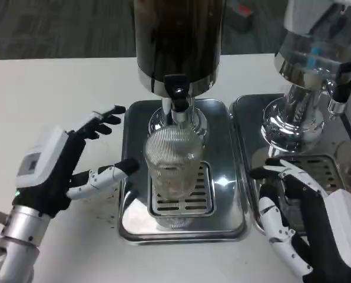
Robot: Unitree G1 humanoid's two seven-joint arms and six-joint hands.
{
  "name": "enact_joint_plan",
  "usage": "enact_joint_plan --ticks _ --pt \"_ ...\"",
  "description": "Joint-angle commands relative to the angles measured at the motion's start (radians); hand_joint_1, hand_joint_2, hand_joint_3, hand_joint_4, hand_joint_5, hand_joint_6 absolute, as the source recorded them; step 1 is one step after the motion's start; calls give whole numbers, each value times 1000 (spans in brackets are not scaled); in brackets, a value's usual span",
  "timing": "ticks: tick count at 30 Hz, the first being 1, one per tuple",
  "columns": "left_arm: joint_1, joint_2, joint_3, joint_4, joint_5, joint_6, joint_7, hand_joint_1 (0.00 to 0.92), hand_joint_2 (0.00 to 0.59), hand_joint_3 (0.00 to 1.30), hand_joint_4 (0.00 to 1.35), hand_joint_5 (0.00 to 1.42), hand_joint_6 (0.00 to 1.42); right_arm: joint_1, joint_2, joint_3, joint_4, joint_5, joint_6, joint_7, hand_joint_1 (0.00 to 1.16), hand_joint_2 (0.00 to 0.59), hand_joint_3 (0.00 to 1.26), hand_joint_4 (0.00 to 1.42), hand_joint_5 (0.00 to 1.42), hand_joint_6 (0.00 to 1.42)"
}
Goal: Grasp the cup under the faucet to collect the drink, then remove the cup.
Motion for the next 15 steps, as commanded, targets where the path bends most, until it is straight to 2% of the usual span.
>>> enact_joint_plan --ticks 1,6,10,12,15 --pt "48 32 68 -65 -99 -64 -74 14 90 344 380 426 531 -3 -2 0 4 7 4 -1 129 495 426 234 236 380" --pt "74 60 139 -135 -345 -134 -300 0 115 400 403 442 562 -11 -3 1 14 13 0 -3 129 495 407 238 222 379" --pt "72 59 182 -203 -671 -117 -620 0 147 493 506 513 646 -24 -2 2 24 17 -2 -4 129 495 393 254 231 369" --pt "70 58 206 -263 -846 -48 -798 0 146 503 517 522 649 -28 -1 1 28 19 -1 -5 129 495 384 263 241 374" --pt "60 55 257 -349 -1066 130 -1065 0 122 444 430 428 508 -32 1 2 35 20 -2 -11 129 495 383 275 252 378"
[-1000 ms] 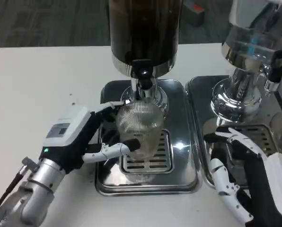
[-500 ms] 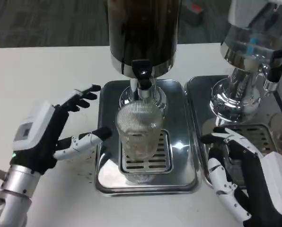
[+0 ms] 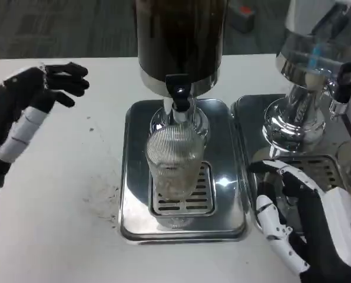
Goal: Grasp the cup under the faucet to collect the drink, then remove the cup.
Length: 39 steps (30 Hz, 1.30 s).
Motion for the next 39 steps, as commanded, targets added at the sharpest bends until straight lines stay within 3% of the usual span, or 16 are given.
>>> enact_joint_plan --ticks 1,5,9,12,18,24,32,39 --pt "-16 8 70 -122 -282 271 -350 0 114 413 399 396 474 -12 3 -1 19 12 -2 -11 129 495 383 277 254 378" --pt "-42 28 134 -206 -432 537 -572 0 92 317 268 286 352 -19 9 -2 31 22 1 -9 129 495 380 291 266 380" --pt "-67 36 194 -251 -489 753 -708 0 80 266 192 222 267 -28 11 -1 45 27 -1 -14 129 495 374 293 268 381" --pt "-88 38 221 -272 -518 894 -785 0 78 242 162 202 239 -36 12 3 56 28 -3 -19 129 495 372 294 268 381" --pt "-139 36 262 -263 -514 1085 -888 0 70 186 102 151 151 -48 12 7 77 30 -8 -29 129 495 370 294 272 381" --pt "-197 31 277 -220 -474 1163 -950 0 66 186 99 147 128 -54 12 13 93 33 -11 -41 129 495 370 294 272 381" --pt "-244 9 272 -191 -406 1155 -967 0 59 199 111 153 122 -47 18 22 100 38 -11 -59 129 495 370 294 272 381" --pt "-267 -38 259 -193 -353 1137 -953 0 58 214 112 148 110 -38 22 28 101 41 -10 -67 129 495 370 294 273 370"
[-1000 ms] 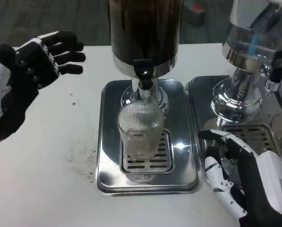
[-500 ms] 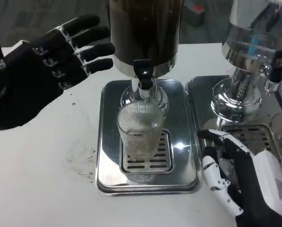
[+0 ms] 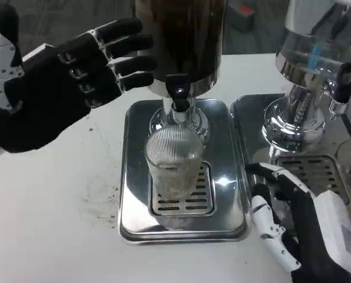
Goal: Grasp the cup under the faucet to collect the drink, then remove the cup.
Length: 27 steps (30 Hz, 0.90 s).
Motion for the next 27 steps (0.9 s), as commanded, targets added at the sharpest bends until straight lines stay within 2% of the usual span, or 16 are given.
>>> enact_joint_plan --ticks 1,12,23,27 --pt "-28 -39 -12 1 43 -25 5 0 57 214 112 148 109 9 7 4 5 10 -8 -18 129 495 370 294 273 368" --pt "-40 -110 -20 -14 113 -82 44 0 64 183 78 123 94 16 15 6 6 12 -7 -25 129 495 370 294 273 361" --pt "-53 -137 -31 -4 157 -120 58 0 69 176 68 110 91 23 28 8 7 11 -7 -25 129 495 376 302 275 360" --pt "-67 -150 -48 25 169 -104 37 0 64 176 64 110 78 24 30 8 7 10 -8 -28 129 495 377 305 280 360"
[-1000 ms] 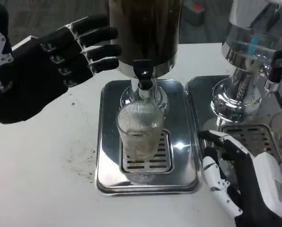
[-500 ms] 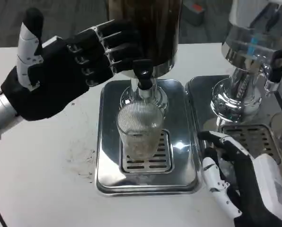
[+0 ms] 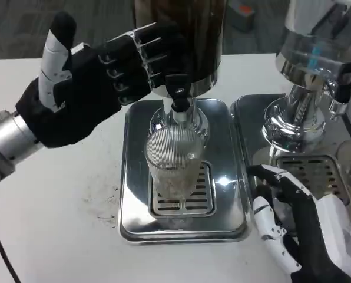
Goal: Grasp the cup under the faucet to collect the drink, then remove the cup.
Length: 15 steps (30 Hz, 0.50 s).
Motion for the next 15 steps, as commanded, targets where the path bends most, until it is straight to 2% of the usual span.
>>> enact_joint_plan --ticks 1,6,15 --pt "-35 -17 -36 44 16 14 -29 0 64 176 63 110 77 7 2 4 5 7 -8 -19 129 495 377 306 281 360" --pt "-60 -24 -51 93 19 27 -53 0 56 166 49 101 65 13 2 4 2 7 -7 -22 129 495 378 308 282 360" --pt "-81 -31 -70 133 41 -9 -57 0 57 166 47 98 58 27 8 5 -5 9 -6 -26 129 495 378 310 283 360"
